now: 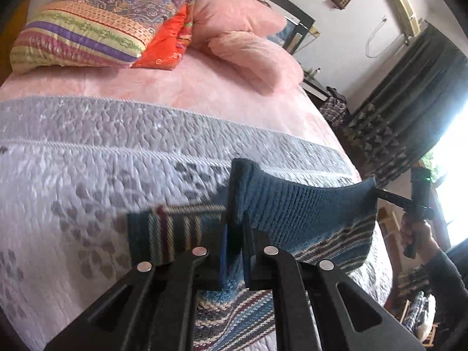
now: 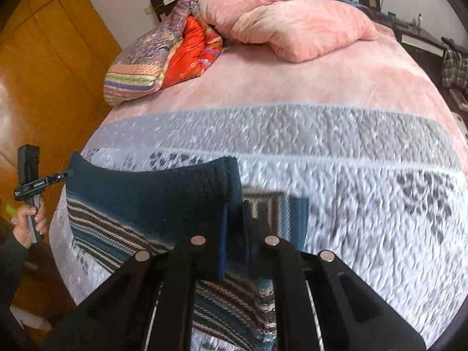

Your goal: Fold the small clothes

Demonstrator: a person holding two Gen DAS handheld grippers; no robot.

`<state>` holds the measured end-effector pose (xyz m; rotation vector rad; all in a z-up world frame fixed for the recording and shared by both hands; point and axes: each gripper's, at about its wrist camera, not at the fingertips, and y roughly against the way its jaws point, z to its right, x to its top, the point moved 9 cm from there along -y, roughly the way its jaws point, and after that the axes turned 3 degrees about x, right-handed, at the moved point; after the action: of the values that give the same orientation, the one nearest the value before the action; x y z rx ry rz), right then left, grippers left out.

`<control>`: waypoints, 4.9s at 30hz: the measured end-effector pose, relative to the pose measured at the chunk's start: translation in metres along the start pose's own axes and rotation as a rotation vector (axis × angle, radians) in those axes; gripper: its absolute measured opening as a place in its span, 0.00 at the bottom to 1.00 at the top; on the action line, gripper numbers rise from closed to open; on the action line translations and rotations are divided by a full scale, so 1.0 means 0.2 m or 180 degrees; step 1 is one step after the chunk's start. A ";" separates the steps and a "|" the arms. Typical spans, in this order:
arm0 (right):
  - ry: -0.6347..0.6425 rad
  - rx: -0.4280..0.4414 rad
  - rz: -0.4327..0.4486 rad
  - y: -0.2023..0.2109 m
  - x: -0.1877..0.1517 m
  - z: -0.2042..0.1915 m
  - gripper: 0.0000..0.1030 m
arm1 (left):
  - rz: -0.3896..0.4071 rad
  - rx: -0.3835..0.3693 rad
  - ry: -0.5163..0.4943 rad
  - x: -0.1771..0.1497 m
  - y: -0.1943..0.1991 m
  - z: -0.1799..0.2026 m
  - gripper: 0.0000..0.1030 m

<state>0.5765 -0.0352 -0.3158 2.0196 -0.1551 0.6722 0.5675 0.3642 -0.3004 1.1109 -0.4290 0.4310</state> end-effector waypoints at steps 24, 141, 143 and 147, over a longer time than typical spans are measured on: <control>-0.0277 -0.0654 -0.0552 -0.84 0.14 0.38 0.07 | -0.0739 0.0578 0.0375 0.11 -0.82 -0.45 0.07; 0.2740 -0.0917 0.0177 -1.22 -1.10 -1.94 0.65 | -0.1044 -0.0712 0.0913 -0.37 -0.54 -0.62 0.68; 0.2733 -0.0948 0.0236 -1.22 -1.09 -1.97 0.65 | -0.1075 -0.0711 0.0861 -0.37 -0.57 -0.61 0.52; 0.2710 -0.0995 0.0315 -1.26 -1.04 -1.99 0.65 | -0.1106 -0.0719 0.0890 -0.36 -0.59 -0.62 0.49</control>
<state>0.3368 0.3961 -0.4642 1.3013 0.1408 1.4117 0.5843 0.4239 -0.4753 0.8676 -0.0330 0.2193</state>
